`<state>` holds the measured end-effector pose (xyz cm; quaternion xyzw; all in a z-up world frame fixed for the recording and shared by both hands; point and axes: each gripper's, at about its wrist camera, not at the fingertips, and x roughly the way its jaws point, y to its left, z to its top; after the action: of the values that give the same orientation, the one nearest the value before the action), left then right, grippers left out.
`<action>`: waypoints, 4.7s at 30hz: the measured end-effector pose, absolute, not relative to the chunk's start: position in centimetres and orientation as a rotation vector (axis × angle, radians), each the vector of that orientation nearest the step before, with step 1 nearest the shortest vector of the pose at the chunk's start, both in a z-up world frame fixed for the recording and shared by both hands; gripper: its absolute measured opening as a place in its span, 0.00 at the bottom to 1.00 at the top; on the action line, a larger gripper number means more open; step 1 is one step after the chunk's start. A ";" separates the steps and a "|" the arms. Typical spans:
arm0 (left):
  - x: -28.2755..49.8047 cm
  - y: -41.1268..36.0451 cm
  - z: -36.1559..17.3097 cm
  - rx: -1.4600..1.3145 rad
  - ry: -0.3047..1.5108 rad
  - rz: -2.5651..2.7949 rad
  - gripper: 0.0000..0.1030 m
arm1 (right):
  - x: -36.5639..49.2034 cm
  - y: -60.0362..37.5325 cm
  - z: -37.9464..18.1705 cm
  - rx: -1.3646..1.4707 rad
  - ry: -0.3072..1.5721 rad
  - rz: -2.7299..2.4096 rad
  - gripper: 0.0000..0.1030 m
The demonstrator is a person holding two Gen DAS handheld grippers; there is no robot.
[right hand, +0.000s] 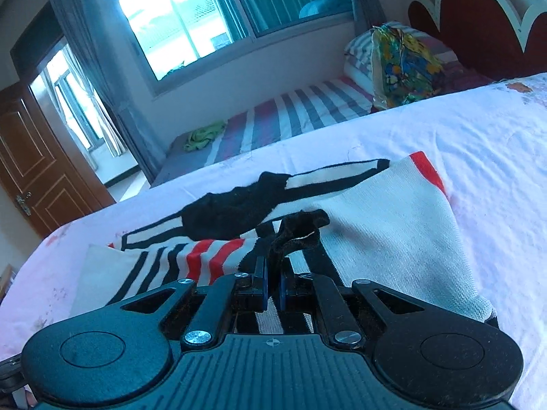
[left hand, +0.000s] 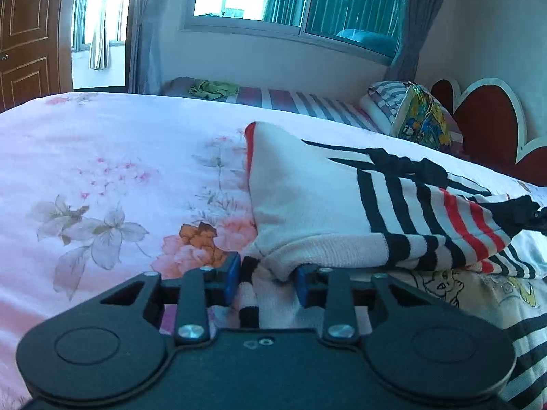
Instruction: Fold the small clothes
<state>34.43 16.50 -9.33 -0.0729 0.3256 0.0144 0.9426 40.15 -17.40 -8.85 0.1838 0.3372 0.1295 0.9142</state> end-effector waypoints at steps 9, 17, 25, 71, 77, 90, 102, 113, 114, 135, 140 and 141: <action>31.0 16.3 -5.5 -0.125 0.606 0.015 0.62 | 40.8 -18.5 -11.0 0.370 0.802 0.220 0.06; 37.0 11.9 -6.7 -0.081 0.622 -0.109 0.61 | 39.4 -17.8 -9.2 0.304 0.699 0.217 0.06; 38.4 11.5 -8.0 -0.048 0.655 -0.121 0.64 | 39.5 -17.9 -8.7 0.186 0.630 0.155 0.06; 39.2 7.5 -8.4 0.032 0.674 -0.069 0.71 | 39.1 -15.4 -10.1 0.148 0.672 0.275 0.06; 39.0 4.8 -9.5 0.068 0.704 -0.054 0.73 | 39.1 -17.8 -10.5 0.214 0.704 0.185 0.11; 38.8 4.5 -10.0 0.001 0.731 0.082 0.75 | 39.8 -20.0 -12.0 0.297 0.746 0.355 0.09; 37.9 2.7 -8.9 0.017 0.715 0.158 0.70 | 38.4 -21.1 -10.7 0.180 0.730 0.340 0.16; 38.3 -0.1 -10.1 0.001 0.747 0.032 0.88 | 38.3 -19.5 -11.3 0.119 0.754 0.411 0.16; 38.1 0.7 -10.0 0.014 0.750 0.057 0.88 | 38.0 -19.9 -11.2 0.096 0.750 0.382 0.16; 18.7 13.6 -7.5 -0.047 0.861 -0.068 0.52 | 19.4 -28.0 -8.6 0.361 0.904 0.289 0.17; 13.5 17.5 -8.5 -0.261 0.930 -0.165 0.53 | 12.9 -31.1 -9.8 0.612 0.990 0.243 0.17; 13.0 18.1 -8.6 -0.330 0.931 -0.196 0.53 | 12.1 -31.3 -9.7 0.636 0.993 0.241 0.17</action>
<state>13.02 18.11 -8.58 -0.1581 0.4460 -0.0940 0.8759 12.13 -31.27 -9.73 0.2992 0.4671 0.1132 0.8243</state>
